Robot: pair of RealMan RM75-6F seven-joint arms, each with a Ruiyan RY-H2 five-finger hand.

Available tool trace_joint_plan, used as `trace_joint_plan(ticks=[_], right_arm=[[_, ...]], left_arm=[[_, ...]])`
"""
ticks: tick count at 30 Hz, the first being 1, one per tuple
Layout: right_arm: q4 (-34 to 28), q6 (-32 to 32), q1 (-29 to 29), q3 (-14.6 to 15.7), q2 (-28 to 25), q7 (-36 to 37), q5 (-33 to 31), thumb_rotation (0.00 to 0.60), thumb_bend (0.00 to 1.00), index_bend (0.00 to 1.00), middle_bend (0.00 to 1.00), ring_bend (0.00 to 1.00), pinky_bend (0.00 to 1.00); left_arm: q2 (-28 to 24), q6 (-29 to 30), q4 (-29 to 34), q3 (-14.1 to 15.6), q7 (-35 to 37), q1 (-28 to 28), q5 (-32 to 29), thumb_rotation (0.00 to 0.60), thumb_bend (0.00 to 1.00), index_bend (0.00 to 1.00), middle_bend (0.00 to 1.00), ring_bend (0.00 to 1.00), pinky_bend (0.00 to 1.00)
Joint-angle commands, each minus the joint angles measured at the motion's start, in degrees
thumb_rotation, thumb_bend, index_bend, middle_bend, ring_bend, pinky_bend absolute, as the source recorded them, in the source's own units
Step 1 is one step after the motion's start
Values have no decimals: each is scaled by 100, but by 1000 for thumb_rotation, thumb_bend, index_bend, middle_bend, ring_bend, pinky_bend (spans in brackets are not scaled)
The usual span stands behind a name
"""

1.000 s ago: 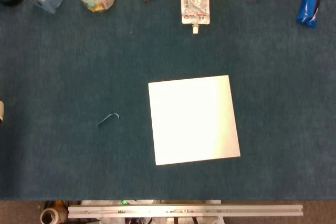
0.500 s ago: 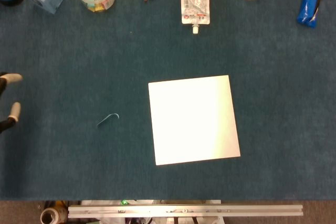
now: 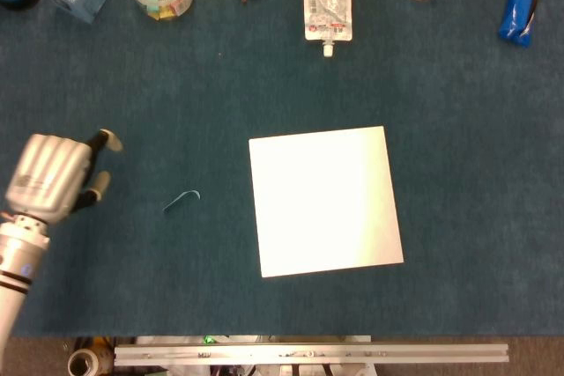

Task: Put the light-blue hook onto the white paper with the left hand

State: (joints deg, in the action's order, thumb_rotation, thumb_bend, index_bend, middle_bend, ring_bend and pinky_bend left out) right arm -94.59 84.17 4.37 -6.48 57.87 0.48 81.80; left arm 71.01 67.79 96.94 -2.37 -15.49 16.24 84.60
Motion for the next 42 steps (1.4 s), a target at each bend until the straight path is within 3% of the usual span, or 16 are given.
trace_joint_plan(ticks=[1,6,22,29,42], right_arm=[[38,-29,3,10,12,35,-14,600,353,233,372,293,303],[146,-90,13,30,60,132,-29,600,353,233,372,293,303],[345,-47,-80,96,122,371,-22,600,353,233,372,293,302],[409,-22,-124,121,136,454,-12,600,353,233,372,293,303],[575,-2,-189,155,204,631,0,600,353,233,372,293,302]], left_arm=[[140,-253,95,66,-367,152,-154,600,341,385,908,952,993],[310,-465,136,150,-794,248,-398,600,341,401,969,1000,1000],[712,-676,264,308,-1506,382,-1101,599,302,435,970,1000,1000],[881,-589,345,343,-1661,375,-1346,535,268,433,969,1000,1000],[1330,-381,269,260,-1868,393,-1898,519,267,399,969,1000,1000]])
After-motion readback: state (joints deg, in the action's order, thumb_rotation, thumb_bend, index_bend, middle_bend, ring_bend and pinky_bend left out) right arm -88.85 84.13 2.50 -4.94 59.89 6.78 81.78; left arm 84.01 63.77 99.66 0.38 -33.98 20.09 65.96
